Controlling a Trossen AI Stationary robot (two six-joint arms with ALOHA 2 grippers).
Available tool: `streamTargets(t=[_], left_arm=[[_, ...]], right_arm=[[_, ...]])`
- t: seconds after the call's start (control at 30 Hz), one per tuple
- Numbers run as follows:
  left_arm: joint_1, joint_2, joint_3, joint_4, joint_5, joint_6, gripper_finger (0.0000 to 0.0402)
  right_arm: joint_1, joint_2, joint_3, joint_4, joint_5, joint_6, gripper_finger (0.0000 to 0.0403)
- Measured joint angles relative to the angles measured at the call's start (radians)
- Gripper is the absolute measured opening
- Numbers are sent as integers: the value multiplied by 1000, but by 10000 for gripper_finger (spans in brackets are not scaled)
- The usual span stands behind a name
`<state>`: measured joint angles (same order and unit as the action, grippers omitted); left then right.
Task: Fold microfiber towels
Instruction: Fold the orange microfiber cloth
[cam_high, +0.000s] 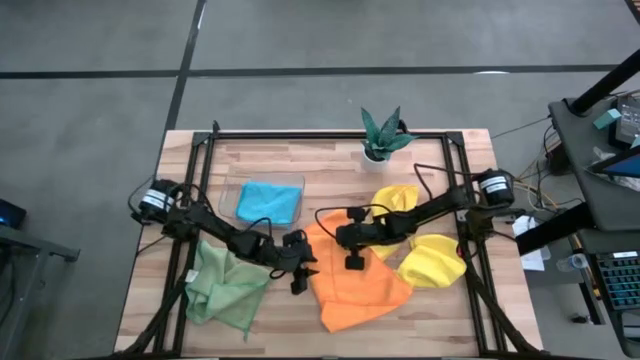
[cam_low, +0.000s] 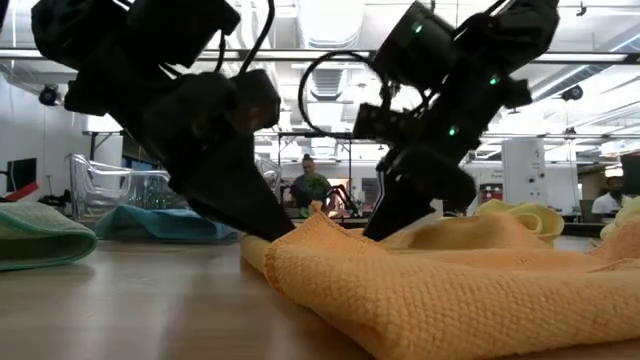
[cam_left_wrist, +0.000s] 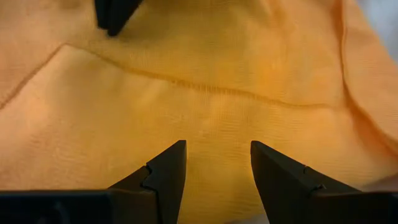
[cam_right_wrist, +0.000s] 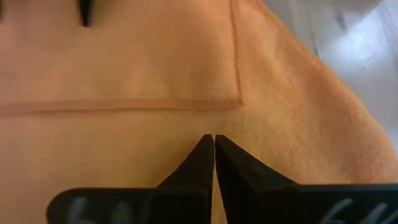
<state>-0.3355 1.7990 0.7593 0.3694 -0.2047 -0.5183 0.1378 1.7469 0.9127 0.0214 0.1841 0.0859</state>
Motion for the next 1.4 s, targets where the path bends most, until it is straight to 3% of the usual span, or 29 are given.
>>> streamTargets(t=[0.23, 0.7, 0.8, 1.07, 1.4], left_arm=[[-10, -21, 6, -21, 17, -1, 164], [-17, -185, 56, -61, 3, 59, 164], [-12, -186, 127, -161, -4, 86, 164], [36, -179, 339, -619, -13, 166, 164], [148, -178, 381, -636, -13, 247, 164]], right_arm=[[-25, 6, 1, -14, 1, -26, 9], [-7, -130, -3, -87, 1, -53, 9], [5, -163, -9, -115, 1, -36, 9], [46, -291, -59, -158, 1, -6, 9], [74, -507, -172, -140, 1, 47, 9]])
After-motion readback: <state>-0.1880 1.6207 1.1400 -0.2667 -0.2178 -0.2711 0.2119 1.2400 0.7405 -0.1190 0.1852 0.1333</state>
